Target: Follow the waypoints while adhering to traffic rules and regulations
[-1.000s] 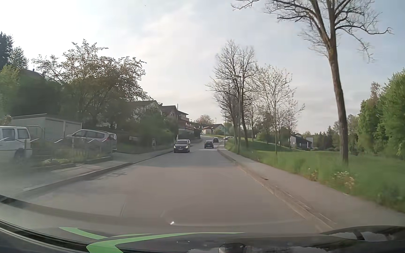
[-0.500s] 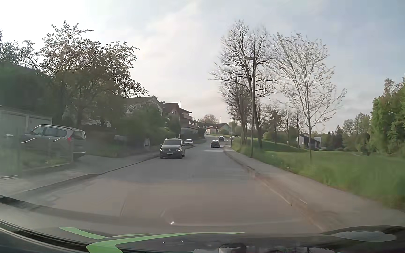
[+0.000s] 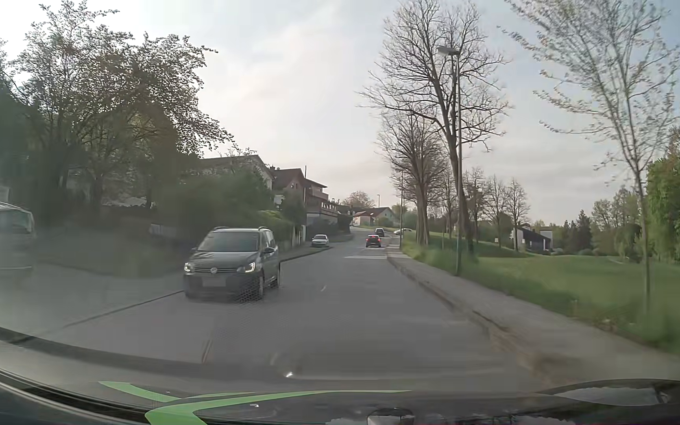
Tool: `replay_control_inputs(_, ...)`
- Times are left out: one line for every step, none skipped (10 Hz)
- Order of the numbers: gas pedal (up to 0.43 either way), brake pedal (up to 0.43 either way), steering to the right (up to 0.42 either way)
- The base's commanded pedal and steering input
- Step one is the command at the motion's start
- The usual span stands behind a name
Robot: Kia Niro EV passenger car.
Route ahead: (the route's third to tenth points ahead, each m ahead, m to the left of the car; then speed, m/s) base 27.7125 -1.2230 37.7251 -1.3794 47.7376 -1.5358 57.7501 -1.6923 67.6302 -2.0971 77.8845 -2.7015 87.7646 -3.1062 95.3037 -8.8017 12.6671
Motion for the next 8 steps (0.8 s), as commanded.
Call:
replay_control_inputs(0.13, 0.0, -0.009)
replay_control_inputs(0.13, 0.0, -0.007)
replay_control_inputs(0.13, 0.0, -0.004)
replay_control_inputs(0.13, 0.0, -0.001)
replay_control_inputs(0.13, 0.0, 0.002)
replay_control_inputs(0.13, 0.0, 0.005)
replay_control_inputs(0.13, 0.0, 0.007)
replay_control_inputs(0.13, 0.0, 0.008)
